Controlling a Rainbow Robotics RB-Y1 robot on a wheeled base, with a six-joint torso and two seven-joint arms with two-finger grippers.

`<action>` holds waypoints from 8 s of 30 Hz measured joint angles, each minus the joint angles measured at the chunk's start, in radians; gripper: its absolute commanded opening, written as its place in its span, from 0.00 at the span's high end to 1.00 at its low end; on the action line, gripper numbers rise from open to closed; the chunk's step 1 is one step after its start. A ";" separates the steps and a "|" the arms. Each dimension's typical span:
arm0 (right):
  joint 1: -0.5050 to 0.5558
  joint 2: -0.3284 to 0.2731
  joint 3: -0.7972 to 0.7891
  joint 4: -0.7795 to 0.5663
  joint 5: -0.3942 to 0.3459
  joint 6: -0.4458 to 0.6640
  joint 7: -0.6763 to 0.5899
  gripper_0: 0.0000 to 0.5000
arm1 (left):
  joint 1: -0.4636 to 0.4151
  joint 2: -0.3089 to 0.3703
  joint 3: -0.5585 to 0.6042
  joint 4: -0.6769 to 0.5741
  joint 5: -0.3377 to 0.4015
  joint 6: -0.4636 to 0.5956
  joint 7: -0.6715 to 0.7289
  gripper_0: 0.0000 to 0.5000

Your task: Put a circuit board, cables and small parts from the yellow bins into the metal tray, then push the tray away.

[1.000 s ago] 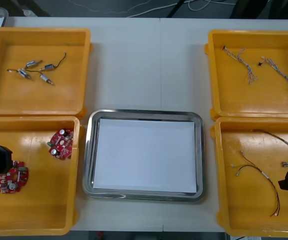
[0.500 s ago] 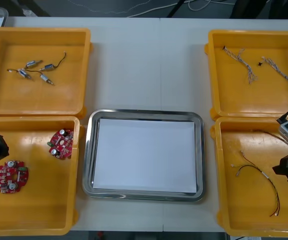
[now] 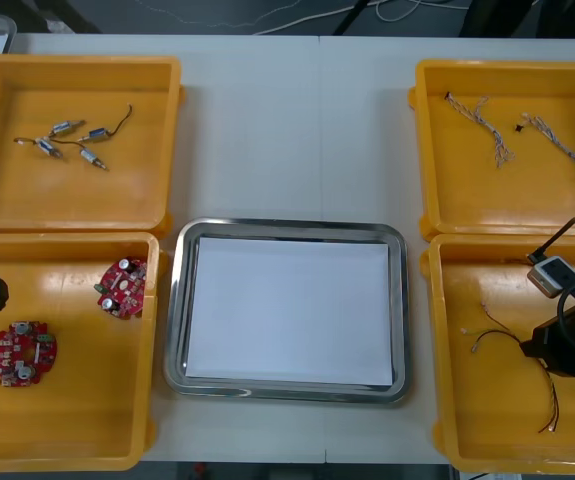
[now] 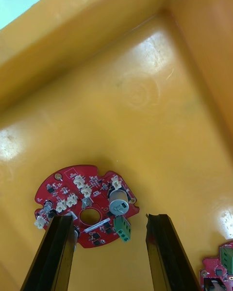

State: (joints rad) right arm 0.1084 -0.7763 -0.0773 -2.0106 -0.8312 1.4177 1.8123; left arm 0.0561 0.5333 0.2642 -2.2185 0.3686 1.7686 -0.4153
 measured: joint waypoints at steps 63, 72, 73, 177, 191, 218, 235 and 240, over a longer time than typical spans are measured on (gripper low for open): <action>0.005 0.000 0.039 -0.012 0.062 -0.018 0.002 1.00 | 0.000 -0.266 0.026 0.107 -0.121 -0.102 0.071 0.15; 0.005 0.000 -0.074 -0.125 0.046 0.130 0.002 1.00 | -0.002 -0.271 0.026 0.109 -0.134 -0.102 0.071 0.17; 0.005 0.002 -0.091 -0.138 0.043 0.157 0.002 1.00 | -0.003 -0.272 0.026 0.111 -0.135 -0.102 0.071 0.18; -0.196 0.017 -0.185 -0.562 -0.173 0.499 0.002 1.00 | -0.268 0.113 -0.434 -0.256 0.243 0.144 -0.299 1.00; -0.196 0.015 -0.185 -0.562 -0.173 0.499 0.002 1.00 | -0.396 0.114 -0.664 -0.254 0.245 0.144 -0.203 1.00; -0.197 0.015 -0.185 -0.562 -0.173 0.499 0.002 1.00 | -0.627 0.111 -0.995 -0.116 0.219 0.144 -0.007 1.00; -0.197 0.015 -0.185 -0.562 -0.173 0.499 0.002 1.00 | -0.634 0.108 -1.143 -0.077 0.116 0.044 0.031 1.00; -0.197 0.015 -0.185 -0.562 -0.173 0.499 0.002 1.00 | -0.634 0.098 -1.172 -0.070 0.094 0.032 0.031 1.00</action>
State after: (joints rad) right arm -0.0889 -0.7615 -0.2622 -2.5725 -1.0043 1.9165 1.8144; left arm -0.5782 0.6317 -0.9079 -2.2885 0.4630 1.8008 -0.3845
